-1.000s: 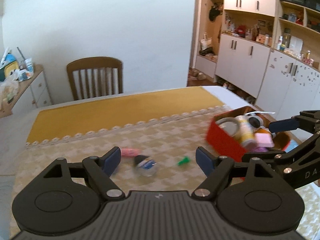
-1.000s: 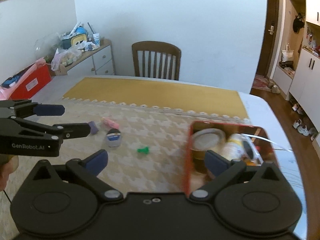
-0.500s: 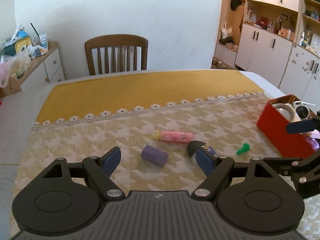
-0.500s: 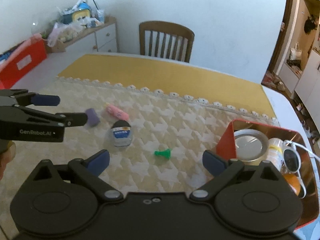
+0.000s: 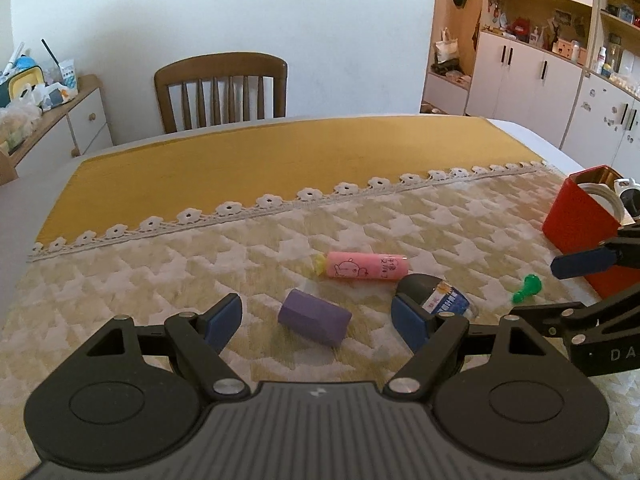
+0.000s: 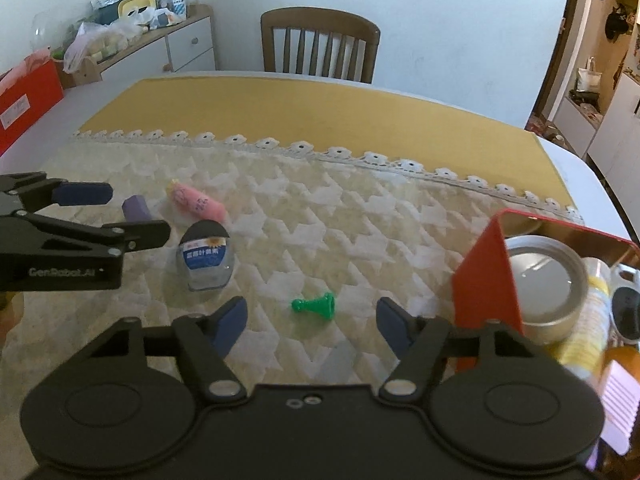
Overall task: Organize rigid objects
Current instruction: 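Withdraw both grippers from the tin toward the remaining items, then grasp the purple cylinder with the left gripper while the right gripper grasps the green piece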
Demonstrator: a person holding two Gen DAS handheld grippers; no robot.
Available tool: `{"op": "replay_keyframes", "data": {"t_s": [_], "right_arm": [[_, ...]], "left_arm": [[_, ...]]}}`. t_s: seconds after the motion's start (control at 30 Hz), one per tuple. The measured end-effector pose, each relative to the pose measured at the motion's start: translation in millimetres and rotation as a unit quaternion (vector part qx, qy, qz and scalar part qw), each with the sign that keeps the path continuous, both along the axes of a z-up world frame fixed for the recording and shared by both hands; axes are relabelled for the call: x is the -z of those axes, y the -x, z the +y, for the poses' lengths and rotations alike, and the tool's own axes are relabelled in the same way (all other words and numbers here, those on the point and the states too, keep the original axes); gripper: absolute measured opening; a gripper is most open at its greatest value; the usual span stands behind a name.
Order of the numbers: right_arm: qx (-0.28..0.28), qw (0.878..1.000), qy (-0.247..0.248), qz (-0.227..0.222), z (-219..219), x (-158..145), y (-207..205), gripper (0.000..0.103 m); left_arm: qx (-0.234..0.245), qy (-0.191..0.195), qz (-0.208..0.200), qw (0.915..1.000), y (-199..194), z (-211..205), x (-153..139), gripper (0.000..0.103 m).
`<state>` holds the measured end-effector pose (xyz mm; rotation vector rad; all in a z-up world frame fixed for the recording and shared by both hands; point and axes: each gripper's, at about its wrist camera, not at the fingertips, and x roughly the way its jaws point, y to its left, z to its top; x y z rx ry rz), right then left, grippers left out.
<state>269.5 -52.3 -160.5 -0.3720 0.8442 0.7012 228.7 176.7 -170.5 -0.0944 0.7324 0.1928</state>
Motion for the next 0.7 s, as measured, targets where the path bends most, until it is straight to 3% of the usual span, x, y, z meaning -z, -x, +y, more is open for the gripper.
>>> {"op": "replay_keyframes", "data": {"t_s": [0.13, 0.27, 0.4, 0.63, 0.7], "right_arm": [[0.002, 1.000, 0.002, 0.008, 3.9, 4.8, -5.2, 0.058], [-0.001, 1.000, -0.004, 0.006, 5.3, 5.6, -7.3, 0.055], [0.005, 1.000, -0.012, 0.009, 4.7, 5.2, -6.9, 0.047], [0.011, 1.000, -0.013, -0.002, 2.3, 5.4, -3.3, 0.027], [0.008, 1.000, -0.008, -0.008, 3.1, 5.6, -0.8, 0.025]], "left_arm": [[0.003, -0.002, 0.001, 1.0000, -3.2, 1.1, 5.7, 0.080], [0.005, -0.009, -0.002, 0.9999, -3.1, 1.5, 7.8, 0.070], [0.007, -0.008, -0.006, 0.9999, -3.0, 2.6, 7.4, 0.064], [0.014, -0.013, -0.008, 0.9998, -2.0, 0.3, 5.9, 0.041], [0.016, -0.010, -0.006, 0.9998, -1.9, -0.7, 5.4, 0.040]]}}
